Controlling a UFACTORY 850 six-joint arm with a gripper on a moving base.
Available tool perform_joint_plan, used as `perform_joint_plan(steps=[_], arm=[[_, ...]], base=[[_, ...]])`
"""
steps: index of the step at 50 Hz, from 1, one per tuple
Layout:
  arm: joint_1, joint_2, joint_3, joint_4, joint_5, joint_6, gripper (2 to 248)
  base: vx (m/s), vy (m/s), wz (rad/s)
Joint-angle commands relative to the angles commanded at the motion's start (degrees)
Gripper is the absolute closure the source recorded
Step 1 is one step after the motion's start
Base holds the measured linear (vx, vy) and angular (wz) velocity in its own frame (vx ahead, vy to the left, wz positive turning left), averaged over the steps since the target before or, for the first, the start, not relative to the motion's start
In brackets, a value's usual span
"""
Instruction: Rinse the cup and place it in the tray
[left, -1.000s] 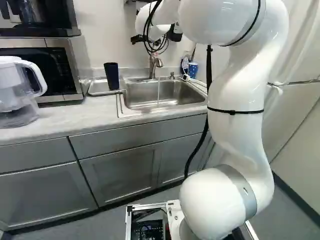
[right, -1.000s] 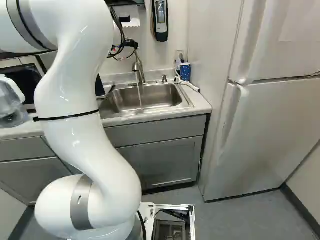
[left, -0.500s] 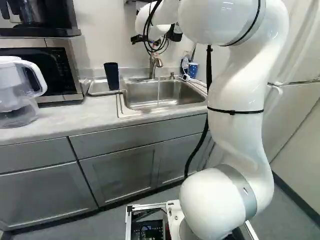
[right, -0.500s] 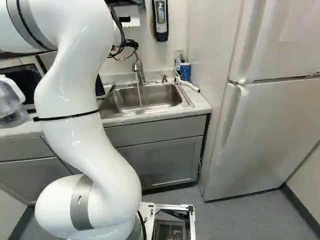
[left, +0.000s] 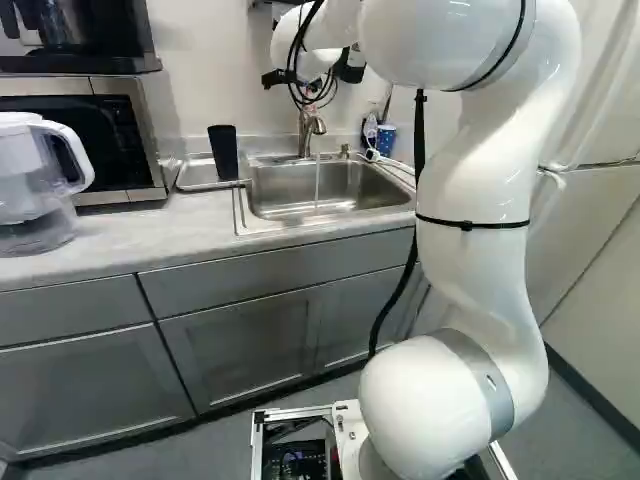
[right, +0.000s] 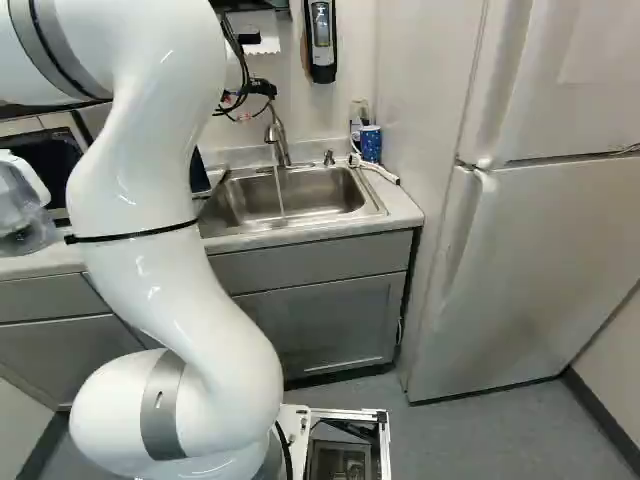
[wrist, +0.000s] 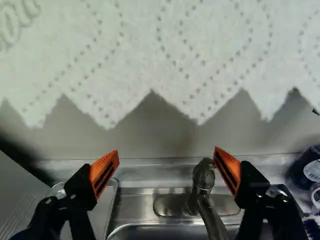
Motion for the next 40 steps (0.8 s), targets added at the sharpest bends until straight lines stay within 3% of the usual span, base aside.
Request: perform_joint_plan(steps=[40], arm=[[0.3,2.6,3.0,0.0,-2.9,0.0,3]], base=[[0.0,0.0,0.0]])
